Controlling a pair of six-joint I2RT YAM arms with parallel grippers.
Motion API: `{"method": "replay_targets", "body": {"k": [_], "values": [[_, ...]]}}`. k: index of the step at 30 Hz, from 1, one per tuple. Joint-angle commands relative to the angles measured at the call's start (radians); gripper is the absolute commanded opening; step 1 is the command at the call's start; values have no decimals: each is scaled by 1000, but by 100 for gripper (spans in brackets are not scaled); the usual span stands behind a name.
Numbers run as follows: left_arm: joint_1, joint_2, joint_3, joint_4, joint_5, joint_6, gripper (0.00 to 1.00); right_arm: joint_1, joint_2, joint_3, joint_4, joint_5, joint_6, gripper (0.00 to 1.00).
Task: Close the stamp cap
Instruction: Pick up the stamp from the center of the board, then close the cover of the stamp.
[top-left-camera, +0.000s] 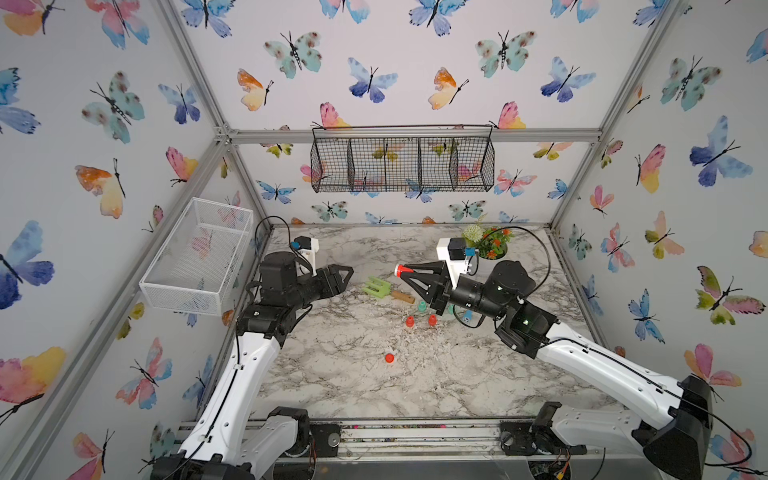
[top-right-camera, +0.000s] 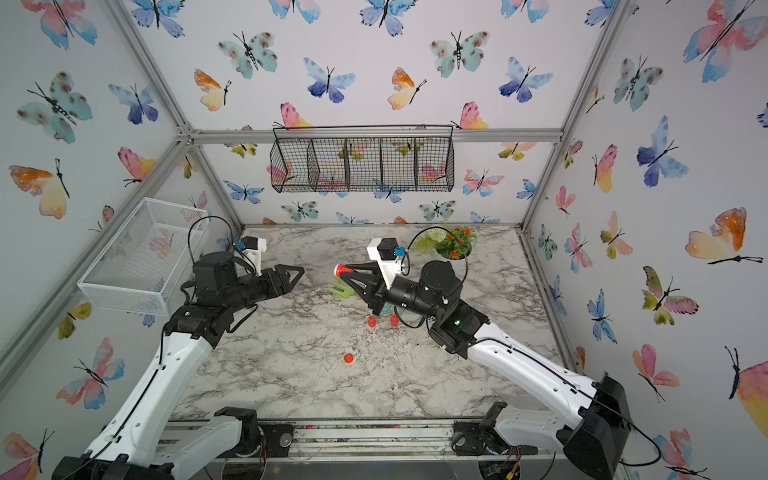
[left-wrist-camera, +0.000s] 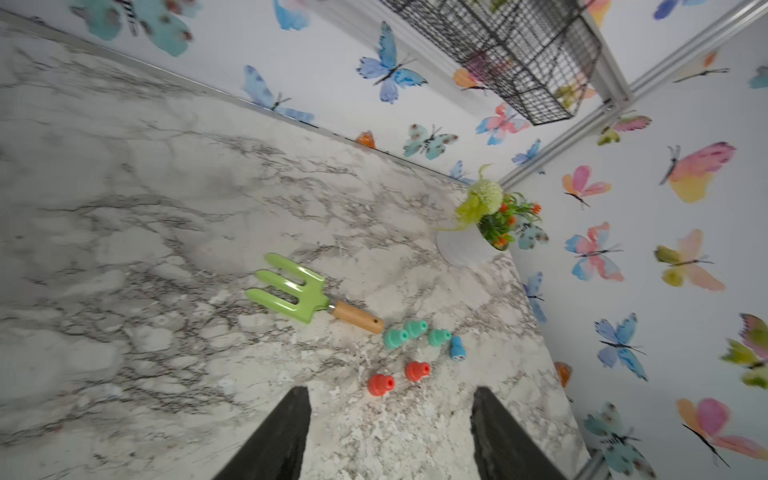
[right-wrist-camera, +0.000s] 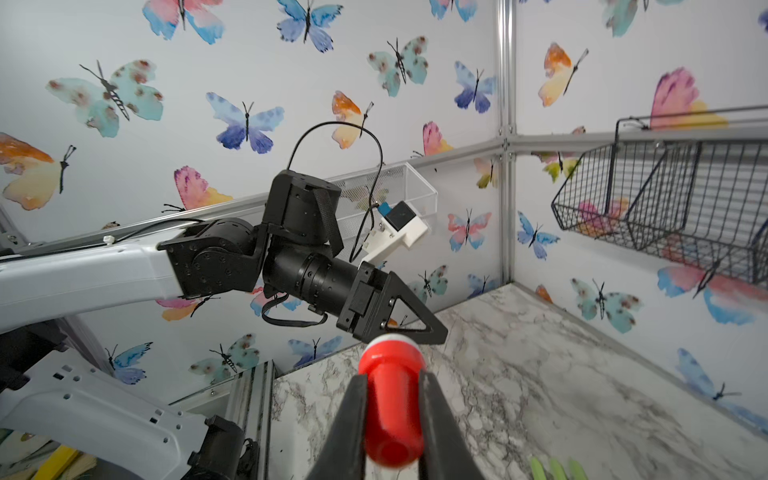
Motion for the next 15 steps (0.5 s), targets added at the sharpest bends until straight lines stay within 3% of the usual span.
{"method": "replay_targets", "body": {"k": [1,7,15], "values": [[52,16,-31,35,-71,87,64,60,46,3,-159,99,86,1],[76,40,-42,33,-150,163,64,201,160,31,-333,264,140,1],[77,39,-88,63,-194,176,64,249,338,76,-540,316,306,1]]}}
